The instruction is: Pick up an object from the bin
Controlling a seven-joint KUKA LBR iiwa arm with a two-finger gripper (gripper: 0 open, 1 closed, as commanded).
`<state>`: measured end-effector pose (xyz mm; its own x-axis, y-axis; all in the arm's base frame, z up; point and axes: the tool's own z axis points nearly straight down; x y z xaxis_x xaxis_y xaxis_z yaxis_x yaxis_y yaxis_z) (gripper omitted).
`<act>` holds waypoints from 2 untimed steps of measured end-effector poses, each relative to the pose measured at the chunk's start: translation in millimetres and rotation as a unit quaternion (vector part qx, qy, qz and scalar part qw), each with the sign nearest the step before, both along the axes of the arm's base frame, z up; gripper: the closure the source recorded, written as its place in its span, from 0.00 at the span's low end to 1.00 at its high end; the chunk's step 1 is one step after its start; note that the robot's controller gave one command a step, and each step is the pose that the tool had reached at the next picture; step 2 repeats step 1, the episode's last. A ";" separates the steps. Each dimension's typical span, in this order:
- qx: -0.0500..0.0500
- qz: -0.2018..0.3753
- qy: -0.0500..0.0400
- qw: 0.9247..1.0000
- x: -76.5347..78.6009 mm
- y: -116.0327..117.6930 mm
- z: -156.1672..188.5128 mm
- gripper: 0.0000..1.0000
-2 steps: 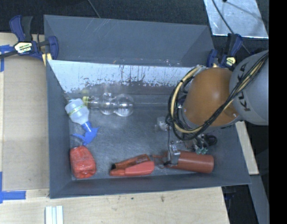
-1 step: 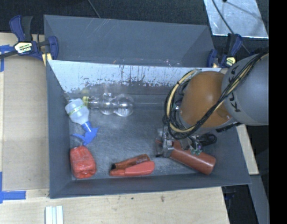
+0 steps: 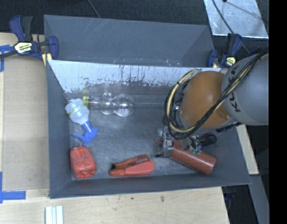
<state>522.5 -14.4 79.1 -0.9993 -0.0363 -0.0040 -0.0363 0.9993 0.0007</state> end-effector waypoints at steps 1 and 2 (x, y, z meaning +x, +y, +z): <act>0.000 -0.022 0.000 1.000 7.4 12.0 134.3 1.00; 0.000 -0.022 0.000 1.000 7.4 12.0 134.3 1.00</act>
Offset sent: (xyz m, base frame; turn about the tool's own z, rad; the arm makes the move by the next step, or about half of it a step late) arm 0.0000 0.0000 0.0000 0.0000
